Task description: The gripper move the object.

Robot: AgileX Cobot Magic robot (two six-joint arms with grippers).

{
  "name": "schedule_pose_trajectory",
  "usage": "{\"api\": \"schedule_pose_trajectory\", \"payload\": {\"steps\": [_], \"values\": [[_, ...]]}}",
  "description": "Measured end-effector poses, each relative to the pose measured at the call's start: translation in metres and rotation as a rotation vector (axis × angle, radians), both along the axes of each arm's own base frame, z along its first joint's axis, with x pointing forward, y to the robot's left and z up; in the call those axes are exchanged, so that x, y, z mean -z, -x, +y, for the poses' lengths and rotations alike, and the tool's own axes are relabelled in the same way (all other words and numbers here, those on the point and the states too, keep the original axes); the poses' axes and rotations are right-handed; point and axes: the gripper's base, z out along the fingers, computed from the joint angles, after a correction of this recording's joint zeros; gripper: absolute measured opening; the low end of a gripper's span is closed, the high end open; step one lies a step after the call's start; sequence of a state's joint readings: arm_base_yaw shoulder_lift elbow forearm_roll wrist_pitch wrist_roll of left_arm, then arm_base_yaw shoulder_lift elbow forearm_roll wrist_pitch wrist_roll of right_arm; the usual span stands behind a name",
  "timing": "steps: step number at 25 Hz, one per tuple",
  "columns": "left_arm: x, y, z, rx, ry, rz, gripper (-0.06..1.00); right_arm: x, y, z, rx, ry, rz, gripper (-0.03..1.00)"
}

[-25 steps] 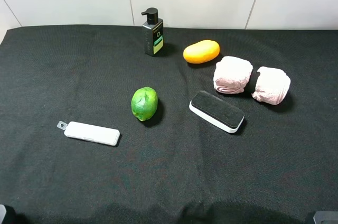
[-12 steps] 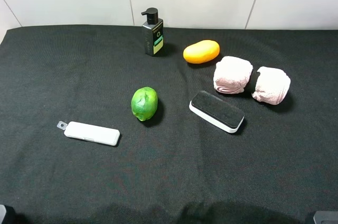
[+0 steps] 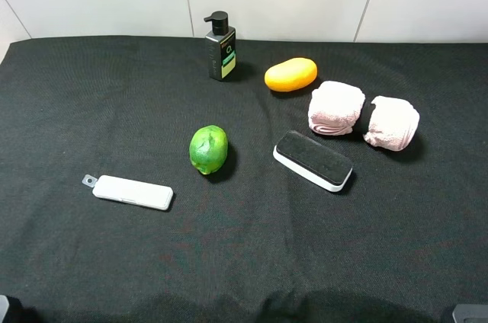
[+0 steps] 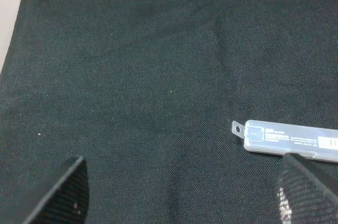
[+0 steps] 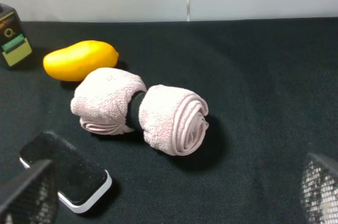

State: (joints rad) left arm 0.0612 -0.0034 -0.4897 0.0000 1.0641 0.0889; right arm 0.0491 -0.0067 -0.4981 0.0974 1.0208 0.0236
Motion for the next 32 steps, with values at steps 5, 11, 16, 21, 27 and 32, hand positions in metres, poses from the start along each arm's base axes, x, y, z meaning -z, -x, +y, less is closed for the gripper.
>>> {"api": "schedule_pose_trajectory", "payload": {"steps": [5,11,16,21,27,32], "values": [[0.000,0.000,0.000,0.000,0.000,0.000,0.76,0.000,0.000,0.000,-0.002,-0.003,0.000,0.69],[0.000,0.000,0.000,0.000,0.000,0.000,0.76,0.000,0.000,0.000,0.001,0.002,0.000,0.69],[0.000,0.000,0.000,0.000,0.000,0.000,0.76,0.000,-0.011,0.000,0.005,0.016,0.068,0.69],[0.000,0.000,0.000,0.000,0.000,0.000,0.76,-0.005,-0.042,0.004,-0.051,0.053,0.179,0.69],[0.000,0.000,0.000,0.000,0.000,0.000,0.76,-0.004,-0.086,0.013,-0.153,0.062,0.281,0.69],[0.000,0.000,0.000,0.000,0.000,0.000,0.76,0.010,-0.119,0.017,-0.195,0.083,0.389,0.69]]}}
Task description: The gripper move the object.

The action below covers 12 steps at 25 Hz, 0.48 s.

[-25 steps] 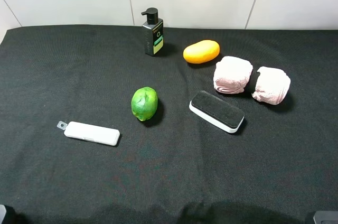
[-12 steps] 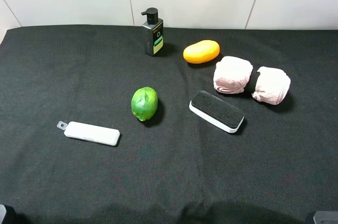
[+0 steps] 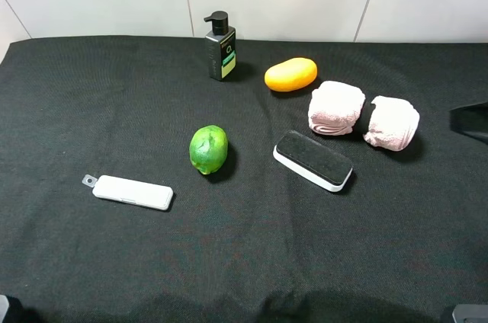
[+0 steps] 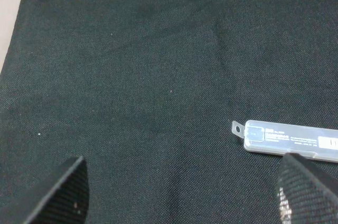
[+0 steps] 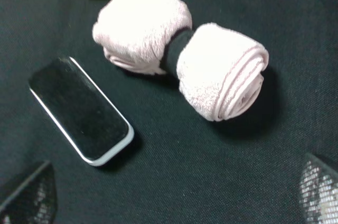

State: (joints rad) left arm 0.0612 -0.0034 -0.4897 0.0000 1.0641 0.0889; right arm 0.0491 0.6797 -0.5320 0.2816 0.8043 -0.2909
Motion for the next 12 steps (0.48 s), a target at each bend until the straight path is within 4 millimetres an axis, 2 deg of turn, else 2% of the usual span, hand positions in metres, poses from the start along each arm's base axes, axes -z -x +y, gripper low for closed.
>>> {"api": "schedule_pose_trajectory", "payload": {"steps": [4,12], "values": [[0.000,0.000,0.000,0.000,0.000,0.000,0.76,0.014,-0.021,0.000,-0.032,0.041,0.068,0.69],[0.000,0.000,0.000,0.000,0.000,0.000,0.76,0.031,-0.041,0.009,-0.132,0.102,0.136,0.69]]}}
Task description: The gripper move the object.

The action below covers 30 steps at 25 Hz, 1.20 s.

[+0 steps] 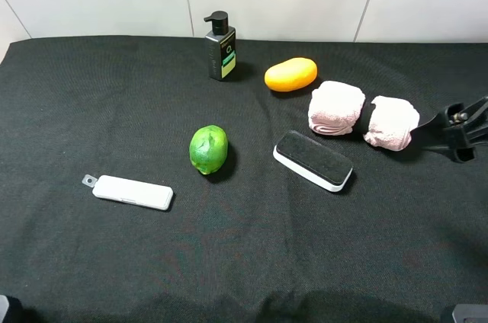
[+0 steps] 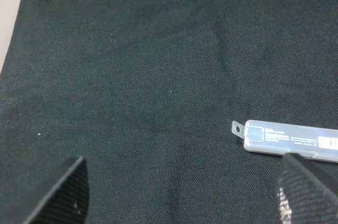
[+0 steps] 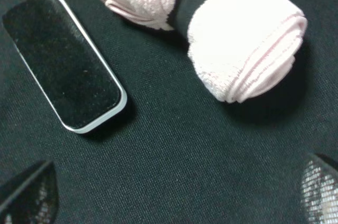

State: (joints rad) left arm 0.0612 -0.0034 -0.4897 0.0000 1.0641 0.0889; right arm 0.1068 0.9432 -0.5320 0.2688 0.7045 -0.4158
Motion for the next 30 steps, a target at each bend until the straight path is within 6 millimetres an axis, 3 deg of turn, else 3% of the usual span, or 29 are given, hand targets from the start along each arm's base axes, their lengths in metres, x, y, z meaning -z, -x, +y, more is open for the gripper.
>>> {"api": "schedule_pose_trajectory", "payload": {"steps": [12,25,30], "values": [[0.000,0.000,0.000,0.000,0.000,0.000,0.76,0.020,-0.020,0.018,-0.117,0.071,0.054,0.69],[0.000,0.000,0.000,0.000,0.000,0.000,0.76,0.052,-0.049,0.061,-0.281,0.119,0.175,0.69],[0.000,0.000,0.000,0.000,0.000,0.000,0.76,0.067,-0.051,0.076,-0.330,0.135,0.197,0.69]]}}
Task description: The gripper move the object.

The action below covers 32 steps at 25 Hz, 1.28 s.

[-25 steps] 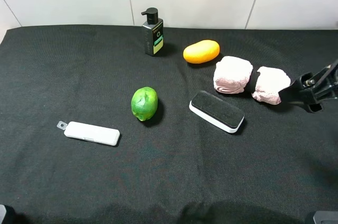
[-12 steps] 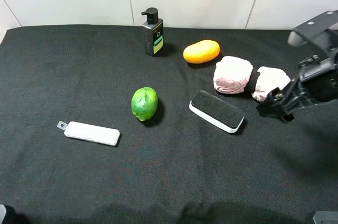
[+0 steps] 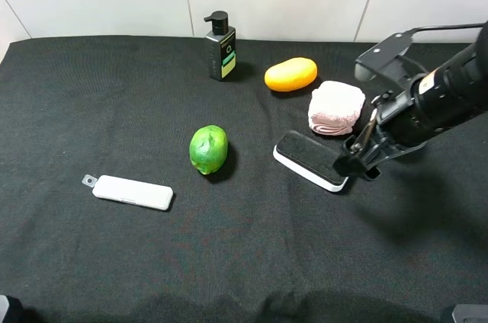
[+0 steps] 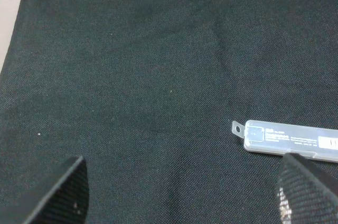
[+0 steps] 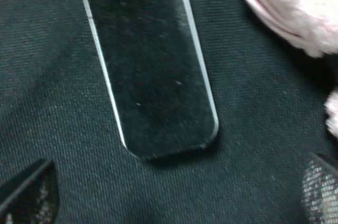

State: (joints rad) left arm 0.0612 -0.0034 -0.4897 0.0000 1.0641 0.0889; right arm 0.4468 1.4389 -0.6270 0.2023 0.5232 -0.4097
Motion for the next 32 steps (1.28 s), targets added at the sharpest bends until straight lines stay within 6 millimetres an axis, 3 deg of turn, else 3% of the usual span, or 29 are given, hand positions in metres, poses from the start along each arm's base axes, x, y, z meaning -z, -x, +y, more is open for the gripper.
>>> {"api": "schedule_pose_trajectory", "payload": {"steps": [5,13,32], "values": [[0.000,0.000,0.000,0.000,0.000,0.000,0.76,0.007,-0.001,0.014,-0.036,-0.005,-0.022,0.69],[0.000,0.000,0.000,0.000,0.000,0.000,0.76,0.026,-0.004,0.020,-0.047,0.024,0.028,0.69],[0.000,0.000,0.000,0.000,0.000,0.000,0.76,0.042,-0.034,0.038,-0.088,0.055,0.087,0.69]]}}
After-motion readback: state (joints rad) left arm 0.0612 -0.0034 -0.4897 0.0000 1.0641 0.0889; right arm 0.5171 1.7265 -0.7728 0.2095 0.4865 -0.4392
